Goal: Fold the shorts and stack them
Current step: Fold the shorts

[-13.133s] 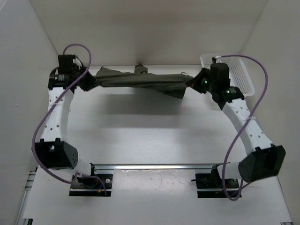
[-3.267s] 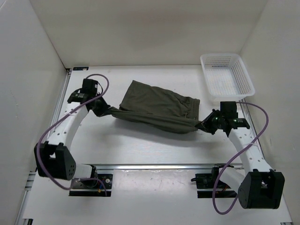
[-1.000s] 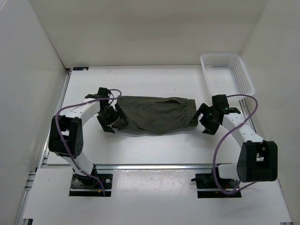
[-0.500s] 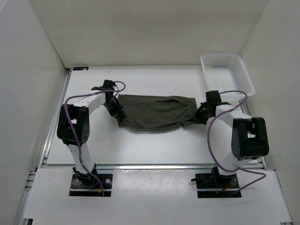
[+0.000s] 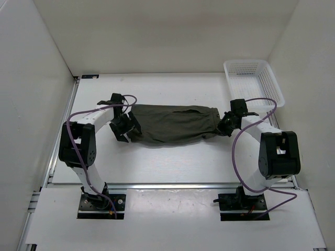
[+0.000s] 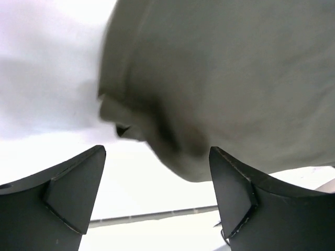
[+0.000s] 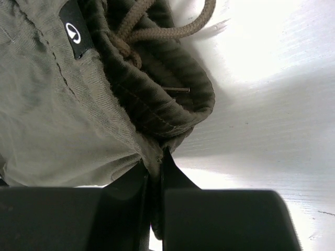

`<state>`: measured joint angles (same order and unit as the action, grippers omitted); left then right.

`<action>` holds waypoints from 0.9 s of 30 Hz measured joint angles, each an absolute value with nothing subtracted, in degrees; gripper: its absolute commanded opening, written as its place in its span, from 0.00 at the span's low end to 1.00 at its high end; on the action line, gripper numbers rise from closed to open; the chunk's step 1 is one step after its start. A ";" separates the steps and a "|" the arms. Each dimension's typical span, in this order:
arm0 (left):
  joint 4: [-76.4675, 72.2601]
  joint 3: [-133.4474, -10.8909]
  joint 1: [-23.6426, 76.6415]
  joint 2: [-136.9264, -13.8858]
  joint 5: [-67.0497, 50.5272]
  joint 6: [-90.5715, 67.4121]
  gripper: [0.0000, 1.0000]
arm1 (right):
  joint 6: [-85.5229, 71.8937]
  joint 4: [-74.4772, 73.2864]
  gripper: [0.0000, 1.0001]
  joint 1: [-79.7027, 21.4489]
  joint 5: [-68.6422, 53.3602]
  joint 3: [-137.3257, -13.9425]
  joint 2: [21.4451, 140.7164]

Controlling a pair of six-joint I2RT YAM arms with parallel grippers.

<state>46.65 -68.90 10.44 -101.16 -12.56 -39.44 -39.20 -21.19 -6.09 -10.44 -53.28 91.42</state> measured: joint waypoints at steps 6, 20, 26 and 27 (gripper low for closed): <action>47.13 -66.76 11.77 -101.80 -12.14 -40.23 0.71 | -38.68 -21.26 0.00 -6.09 -10.41 -52.93 91.42; 46.50 -72.12 12.36 -108.51 -9.47 -40.40 0.11 | -37.91 -22.68 0.00 -6.11 -10.24 -52.82 90.70; 48.75 -68.79 6.00 -96.99 -8.49 -39.27 0.11 | -36.99 -23.66 0.00 -6.61 -11.49 -52.60 87.68; 49.08 -68.12 5.34 -94.37 -8.40 -39.00 0.11 | -36.97 -23.62 0.00 -6.87 -12.01 -52.34 86.89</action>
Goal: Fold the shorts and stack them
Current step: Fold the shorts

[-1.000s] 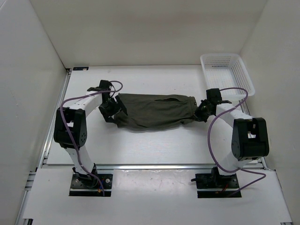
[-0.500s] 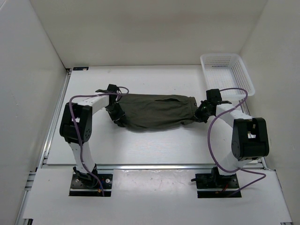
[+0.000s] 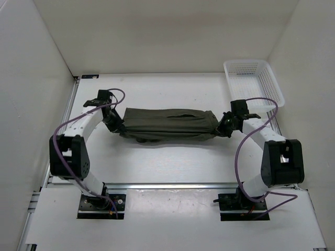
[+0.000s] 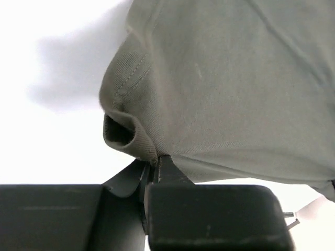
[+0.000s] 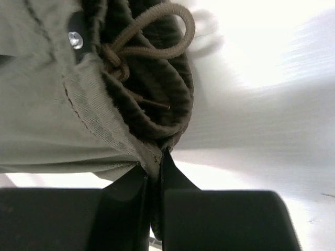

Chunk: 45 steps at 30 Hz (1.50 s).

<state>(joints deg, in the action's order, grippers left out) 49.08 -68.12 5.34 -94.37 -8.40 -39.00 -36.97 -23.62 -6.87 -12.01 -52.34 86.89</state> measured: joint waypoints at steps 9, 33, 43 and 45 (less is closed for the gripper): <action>51.64 -53.47 5.63 -83.66 -8.08 -38.96 0.20 | -37.01 -24.49 0.20 -9.47 -14.00 -41.01 76.73; 56.99 -68.62 8.80 -88.75 -1.89 -37.19 0.87 | -30.35 -24.88 0.43 -12.01 -13.23 -46.46 89.27; 56.93 -68.64 8.80 -88.77 -2.42 -36.80 0.86 | -30.06 -26.09 0.00 -15.84 -9.26 -51.16 91.96; 56.97 -68.64 8.80 -88.75 -2.55 -36.45 0.86 | -29.45 -28.91 0.00 -15.57 -5.43 -52.97 91.57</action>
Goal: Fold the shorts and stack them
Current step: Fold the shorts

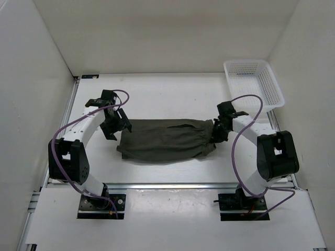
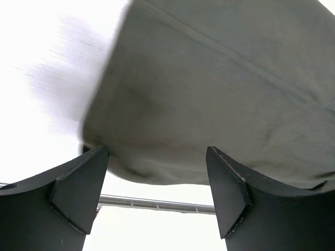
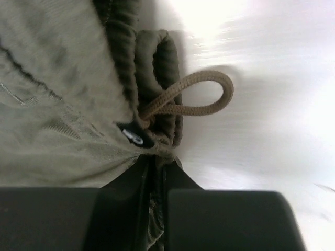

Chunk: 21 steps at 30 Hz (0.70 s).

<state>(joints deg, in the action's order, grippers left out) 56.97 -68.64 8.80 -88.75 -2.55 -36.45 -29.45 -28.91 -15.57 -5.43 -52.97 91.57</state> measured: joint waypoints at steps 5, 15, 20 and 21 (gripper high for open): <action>57.01 -69.01 8.80 -88.73 -3.92 -35.68 0.86 | -26.33 -36.38 0.00 -14.96 4.84 -57.71 88.07; 56.07 -71.57 9.56 -91.83 -5.67 -33.82 0.10 | -23.92 -46.78 0.00 -22.70 16.05 -71.83 86.46; 55.40 -72.05 9.61 -95.90 -5.67 -33.30 0.10 | -24.29 -51.70 0.00 -29.65 21.39 -82.08 91.33; 55.31 -72.05 9.61 -96.40 -5.63 -33.28 0.10 | -24.45 -52.60 0.00 -31.22 22.46 -84.29 92.62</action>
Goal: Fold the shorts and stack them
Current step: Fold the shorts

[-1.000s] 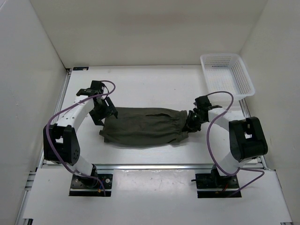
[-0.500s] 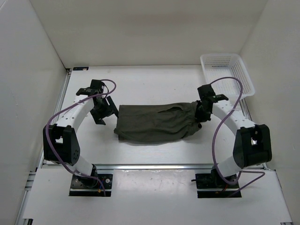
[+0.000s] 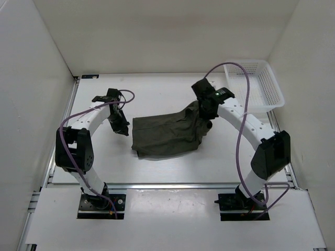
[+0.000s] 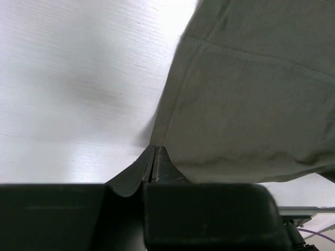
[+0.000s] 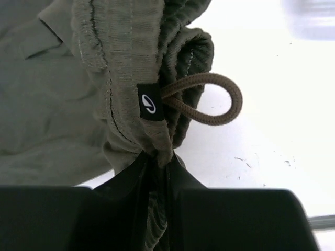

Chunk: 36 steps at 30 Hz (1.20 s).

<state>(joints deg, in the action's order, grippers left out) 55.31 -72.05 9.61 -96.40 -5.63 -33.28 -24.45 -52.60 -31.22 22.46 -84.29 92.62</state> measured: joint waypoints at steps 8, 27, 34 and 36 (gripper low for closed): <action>52.73 -71.90 9.61 -101.01 -5.32 -32.97 0.10 | -25.30 -58.13 0.00 -42.19 28.36 -98.63 103.09; 49.60 -70.98 9.54 -109.19 -6.90 -33.47 0.10 | -24.91 -63.37 0.00 -54.92 27.24 -119.72 116.40; 49.47 -70.96 9.54 -109.19 -6.92 -33.91 0.10 | -23.51 -62.87 0.00 -56.71 21.12 -131.07 124.75; 49.45 -70.96 9.54 -109.19 -6.92 -33.91 0.10 | -23.38 -61.82 0.00 -57.01 18.55 -133.56 127.09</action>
